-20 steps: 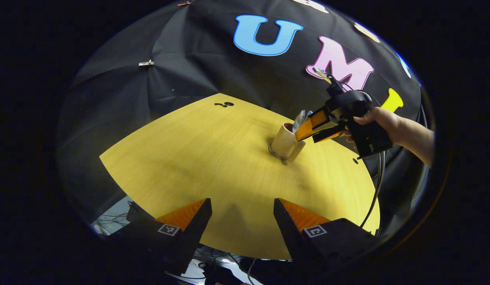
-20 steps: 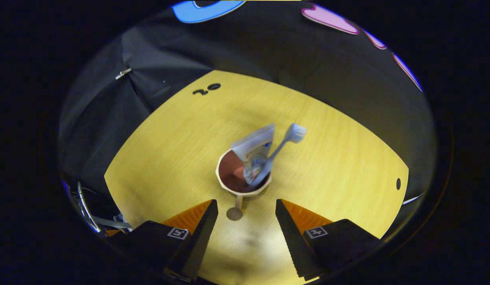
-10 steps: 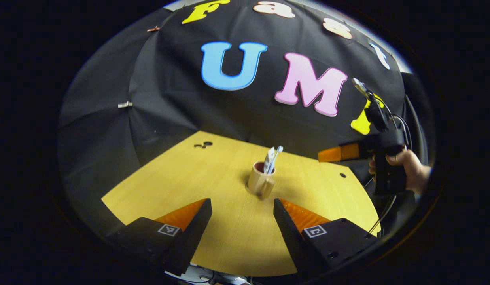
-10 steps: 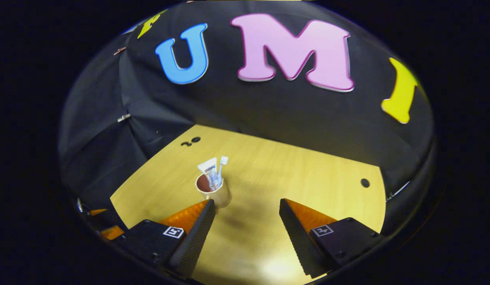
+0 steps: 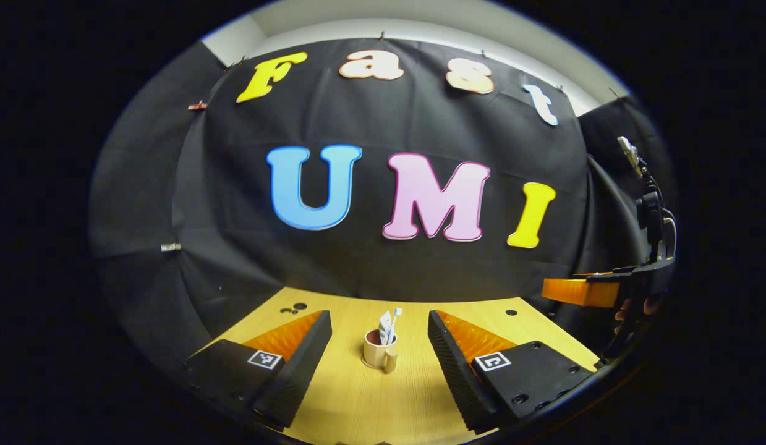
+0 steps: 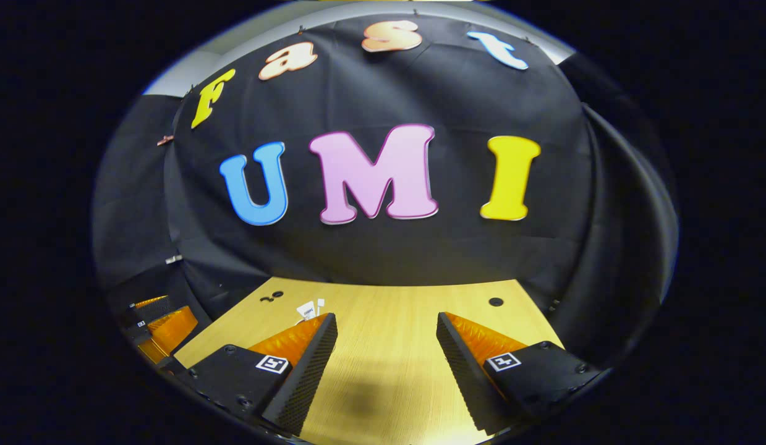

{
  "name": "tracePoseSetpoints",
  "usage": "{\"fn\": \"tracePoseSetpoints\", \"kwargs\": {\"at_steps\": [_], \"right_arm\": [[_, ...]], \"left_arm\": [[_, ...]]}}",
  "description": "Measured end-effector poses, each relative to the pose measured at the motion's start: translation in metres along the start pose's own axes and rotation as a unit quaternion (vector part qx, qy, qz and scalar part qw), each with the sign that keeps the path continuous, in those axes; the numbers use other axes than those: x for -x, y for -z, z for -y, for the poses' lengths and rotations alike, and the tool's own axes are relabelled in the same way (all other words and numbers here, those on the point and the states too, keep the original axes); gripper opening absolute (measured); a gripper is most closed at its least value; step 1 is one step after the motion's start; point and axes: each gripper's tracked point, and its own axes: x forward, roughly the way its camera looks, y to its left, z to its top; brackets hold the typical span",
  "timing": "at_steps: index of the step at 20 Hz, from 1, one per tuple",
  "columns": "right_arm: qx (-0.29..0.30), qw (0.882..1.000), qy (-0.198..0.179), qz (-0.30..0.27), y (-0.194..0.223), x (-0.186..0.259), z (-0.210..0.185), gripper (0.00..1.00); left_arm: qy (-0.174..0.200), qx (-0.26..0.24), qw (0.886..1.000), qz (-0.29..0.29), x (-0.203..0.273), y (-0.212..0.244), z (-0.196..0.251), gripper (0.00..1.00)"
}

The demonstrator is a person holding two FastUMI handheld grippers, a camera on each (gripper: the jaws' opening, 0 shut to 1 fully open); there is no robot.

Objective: Put the toothbrush and toothpaste on the desktop into the cup, then pick up the cup and place it on the coaster on the desktop.

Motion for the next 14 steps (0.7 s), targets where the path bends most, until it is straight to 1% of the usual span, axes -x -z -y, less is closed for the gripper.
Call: {"fn": "tracePoseSetpoints", "kwargs": {"at_steps": [2,4,6,8,10,12,14], "right_arm": [[0.002,0.999,0.03,0.018,0.004,0.034,0.006,0.99],[0.0,0.998,0.057,0.033,0.014,0.065,0.008,0.99],[-0.002,0.997,0.065,0.047,0.026,0.096,-0.002,0.98],[-0.003,0.996,0.077,0.049,0.041,0.118,-0.007,0.99],[-0.001,0.996,0.067,0.05,0.046,0.131,-0.022,0.99],[0.009,0.996,0.069,0.052,0.045,0.136,-0.023,0.99],[0.004,0.996,0.067,0.054,0.044,0.138,-0.03,0.99]], "left_arm": [[0.016,0.003,1.0,0.016,0.016,-0.005,0.008,0.97],[0.034,0.016,0.999,0.016,0.034,-0.006,0.013,0.97],[0.04,0.029,0.999,0.015,0.052,-0.003,0.01,0.98],[0.039,0.027,0.999,0.011,0.069,0.002,0.002,0.97],[0.043,0.02,0.999,0.007,0.081,0.008,-0.004,0.97],[0.044,0.014,0.999,0.003,0.087,0.011,-0.011,0.97],[0.039,0.017,0.999,-0.001,0.091,0.012,-0.02,0.97]]}}
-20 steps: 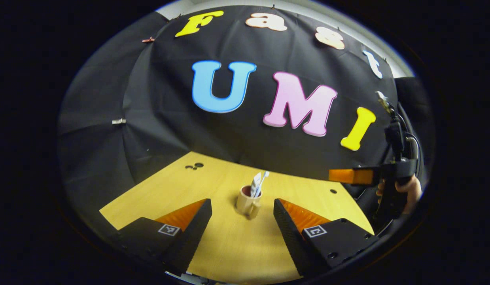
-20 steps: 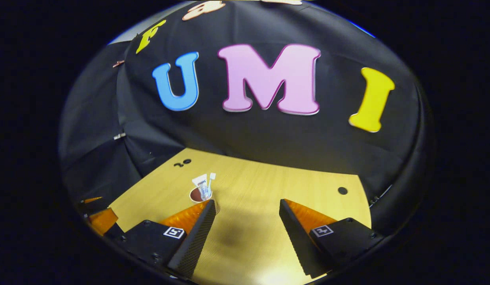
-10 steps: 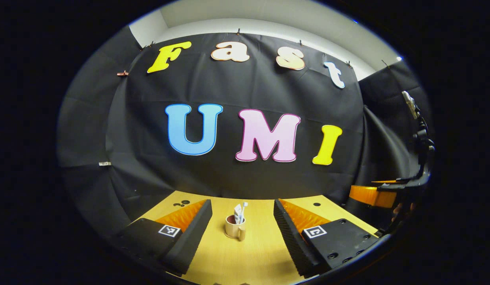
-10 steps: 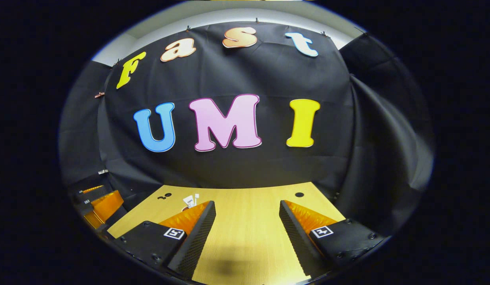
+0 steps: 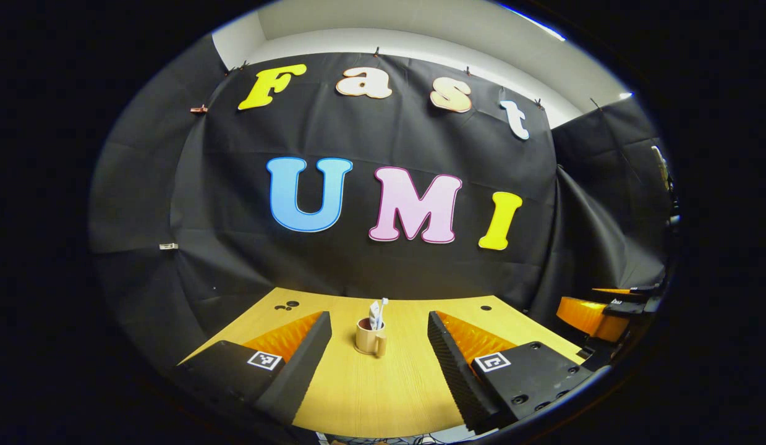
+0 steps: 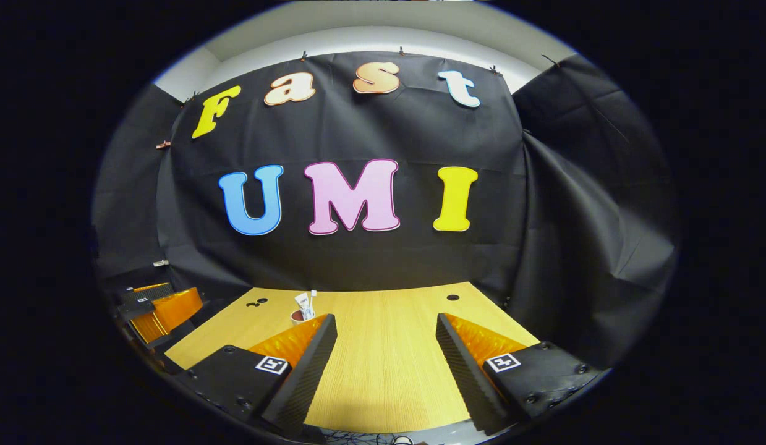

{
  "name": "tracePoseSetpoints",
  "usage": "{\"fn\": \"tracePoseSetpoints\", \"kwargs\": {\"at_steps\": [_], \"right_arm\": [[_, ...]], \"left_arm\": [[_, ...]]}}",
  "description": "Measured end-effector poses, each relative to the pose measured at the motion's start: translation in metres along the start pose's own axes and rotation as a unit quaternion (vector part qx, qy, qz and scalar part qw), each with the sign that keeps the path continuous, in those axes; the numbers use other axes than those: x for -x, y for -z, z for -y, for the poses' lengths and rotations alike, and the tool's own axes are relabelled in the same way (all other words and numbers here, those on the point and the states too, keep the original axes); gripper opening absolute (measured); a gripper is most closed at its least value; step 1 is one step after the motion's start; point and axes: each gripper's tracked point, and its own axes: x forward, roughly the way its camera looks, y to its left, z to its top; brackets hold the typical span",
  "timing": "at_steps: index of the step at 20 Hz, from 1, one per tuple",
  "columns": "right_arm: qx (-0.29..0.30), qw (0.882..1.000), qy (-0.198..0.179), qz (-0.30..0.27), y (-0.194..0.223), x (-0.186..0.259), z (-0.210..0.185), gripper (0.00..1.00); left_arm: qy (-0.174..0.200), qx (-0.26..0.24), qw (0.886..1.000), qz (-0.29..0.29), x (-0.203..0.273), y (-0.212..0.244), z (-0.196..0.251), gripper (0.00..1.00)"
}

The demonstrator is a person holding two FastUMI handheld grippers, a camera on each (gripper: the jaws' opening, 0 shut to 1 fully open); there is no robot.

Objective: Put the toothbrush and toothpaste on the desktop into the cup, then pick up the cup and place it on the coaster on the desktop.

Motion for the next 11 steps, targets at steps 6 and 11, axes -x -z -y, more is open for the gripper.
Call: {"fn": "tracePoseSetpoints", "kwargs": {"at_steps": [6,11], "right_arm": [[-0.001,1.0,0.003,0.006,-0.008,-0.002,0.0,0.99],[-0.009,1.0,0.012,0.011,-0.013,-0.008,0.005,0.99]], "left_arm": [[-0.007,0.0,1.0,0.01,0.001,-0.013,-0.012,0.97],[-0.014,0.003,1.0,0.012,-0.002,-0.018,-0.017,0.97]]}}
